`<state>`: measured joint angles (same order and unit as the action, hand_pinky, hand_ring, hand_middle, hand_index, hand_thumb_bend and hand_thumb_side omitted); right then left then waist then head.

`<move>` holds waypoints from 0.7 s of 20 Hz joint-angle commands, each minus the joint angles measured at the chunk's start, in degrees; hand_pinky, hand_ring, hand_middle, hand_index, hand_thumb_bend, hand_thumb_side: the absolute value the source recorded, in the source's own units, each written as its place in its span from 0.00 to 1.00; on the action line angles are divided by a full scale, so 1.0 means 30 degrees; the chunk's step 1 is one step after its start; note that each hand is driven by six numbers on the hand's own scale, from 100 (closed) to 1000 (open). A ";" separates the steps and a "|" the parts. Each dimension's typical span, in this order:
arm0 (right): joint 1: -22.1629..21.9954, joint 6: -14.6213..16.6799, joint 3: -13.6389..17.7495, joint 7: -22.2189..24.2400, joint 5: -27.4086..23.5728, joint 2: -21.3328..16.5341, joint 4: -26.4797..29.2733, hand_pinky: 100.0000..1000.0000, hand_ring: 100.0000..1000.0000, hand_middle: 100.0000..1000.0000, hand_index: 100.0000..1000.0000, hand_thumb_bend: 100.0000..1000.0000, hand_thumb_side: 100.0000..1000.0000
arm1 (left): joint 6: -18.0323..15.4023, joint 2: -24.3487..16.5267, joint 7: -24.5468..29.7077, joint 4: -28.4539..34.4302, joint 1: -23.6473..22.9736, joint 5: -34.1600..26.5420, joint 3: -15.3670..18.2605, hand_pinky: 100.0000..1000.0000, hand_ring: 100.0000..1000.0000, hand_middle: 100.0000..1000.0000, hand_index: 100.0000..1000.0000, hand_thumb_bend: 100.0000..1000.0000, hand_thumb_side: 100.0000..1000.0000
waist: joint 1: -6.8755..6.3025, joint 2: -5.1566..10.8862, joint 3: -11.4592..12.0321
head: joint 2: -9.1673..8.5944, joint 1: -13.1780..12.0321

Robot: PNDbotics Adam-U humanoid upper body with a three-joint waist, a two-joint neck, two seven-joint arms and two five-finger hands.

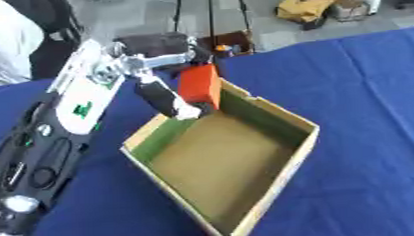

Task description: Pick up objects on the table and place them in the box.

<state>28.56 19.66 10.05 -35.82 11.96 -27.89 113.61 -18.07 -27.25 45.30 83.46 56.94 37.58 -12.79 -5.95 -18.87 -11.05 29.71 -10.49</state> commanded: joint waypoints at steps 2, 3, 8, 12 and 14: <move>0.0228 0.0003 0.0172 -0.0067 0.0045 -0.0261 0.0326 0.73 0.72 0.77 0.75 0.00 0.56 | -0.0808 0.0473 0.0754 -0.0446 0.0190 0.1386 -0.0464 0.29 0.51 0.55 0.72 0.00 0.36 | -0.0172 0.0775 0.0024 | 0.0031 -0.0022; 0.0226 0.0005 0.0177 -0.0072 0.0045 -0.0256 0.0326 0.73 0.72 0.77 0.75 0.00 0.56 | -0.0869 0.0619 0.0722 -0.0654 0.0096 0.1706 -0.0568 0.29 0.51 0.55 0.72 0.00 0.36 | -0.0173 0.0769 0.0033 | 0.0028 0.0004; 0.0196 -0.0005 0.0232 -0.0117 0.0051 -0.0201 0.0326 0.73 0.72 0.77 0.75 0.00 0.55 | -0.1319 0.1109 0.0412 -0.1609 -0.0308 0.3308 -0.1041 0.30 0.52 0.56 0.72 0.00 0.37 | -0.0175 0.0684 -0.0024 | -0.0086 0.0034; 0.0211 -0.0010 0.0235 -0.0119 0.0039 -0.0143 0.0326 0.73 0.71 0.77 0.75 0.00 0.55 | -0.1857 0.1587 0.0093 -0.2358 -0.0487 0.4562 -0.1434 0.30 0.52 0.56 0.72 0.00 0.36 | -0.0187 0.0588 -0.0148 | -0.0125 -0.0029; 0.0215 -0.0013 0.0234 -0.0108 0.0033 -0.0125 0.0326 0.73 0.71 0.77 0.75 0.00 0.55 | -0.2106 0.1772 -0.0127 -0.2667 -0.0540 0.5089 -0.1500 0.30 0.52 0.56 0.72 0.00 0.36 | -0.0188 0.0568 -0.0175 | -0.0129 -0.0035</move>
<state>28.55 19.67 10.23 -35.92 11.96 -27.45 113.61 -20.92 -21.59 42.46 75.40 54.44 51.76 -17.30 -5.95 -18.77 -11.55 29.68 -10.46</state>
